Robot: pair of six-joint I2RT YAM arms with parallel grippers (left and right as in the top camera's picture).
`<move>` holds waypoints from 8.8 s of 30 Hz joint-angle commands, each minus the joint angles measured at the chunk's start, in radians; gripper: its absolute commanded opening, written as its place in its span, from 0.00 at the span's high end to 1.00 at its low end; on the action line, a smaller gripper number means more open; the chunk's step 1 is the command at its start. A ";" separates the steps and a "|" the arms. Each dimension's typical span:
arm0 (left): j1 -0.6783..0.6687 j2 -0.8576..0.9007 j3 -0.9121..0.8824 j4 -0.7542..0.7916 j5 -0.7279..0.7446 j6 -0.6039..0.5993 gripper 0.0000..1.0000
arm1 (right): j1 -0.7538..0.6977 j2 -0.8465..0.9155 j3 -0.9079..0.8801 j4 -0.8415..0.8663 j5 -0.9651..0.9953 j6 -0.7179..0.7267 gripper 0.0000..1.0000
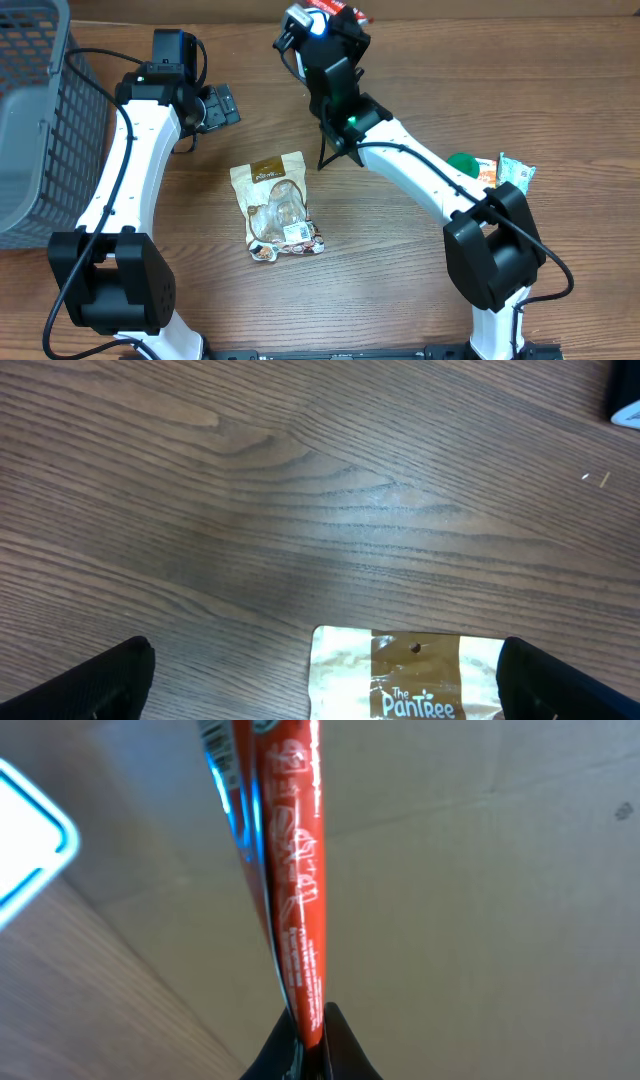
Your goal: Scan the item barcode
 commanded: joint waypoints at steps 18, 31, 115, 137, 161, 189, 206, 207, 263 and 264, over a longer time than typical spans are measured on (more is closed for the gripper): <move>-0.002 -0.017 0.017 0.002 0.005 -0.007 0.00 | -0.084 0.322 0.021 0.267 -0.242 -0.071 0.96; -0.002 -0.017 0.017 0.002 0.005 -0.007 0.00 | -0.112 0.477 0.143 0.280 -0.206 0.035 0.96; -0.002 -0.017 0.017 0.002 0.005 -0.007 0.00 | -0.023 0.029 0.145 -1.766 -0.342 1.806 0.89; -0.002 -0.017 0.017 0.002 0.005 -0.007 0.00 | 0.034 0.030 0.088 -1.274 -0.893 1.841 0.31; -0.002 -0.017 0.017 0.002 0.005 -0.007 0.00 | 0.158 0.011 -0.210 -0.946 -0.610 1.977 0.13; -0.002 -0.017 0.017 0.002 0.005 -0.007 0.00 | 0.153 -0.238 -0.274 -1.278 -0.771 2.397 0.96; -0.002 -0.017 0.017 0.002 0.005 -0.007 0.00 | 0.374 -0.236 -0.539 -0.792 -0.780 2.642 0.87; -0.003 -0.017 0.017 0.002 0.005 -0.007 0.00 | 0.378 -0.236 -0.539 -0.765 -0.780 2.642 0.85; -0.003 -0.017 0.017 0.002 0.005 -0.007 0.00 | 0.419 -0.242 -0.701 -0.489 -0.787 2.526 0.96; -0.003 -0.017 0.017 0.002 0.005 -0.007 0.00 | 0.419 -0.242 -0.701 -0.489 -0.774 2.526 0.96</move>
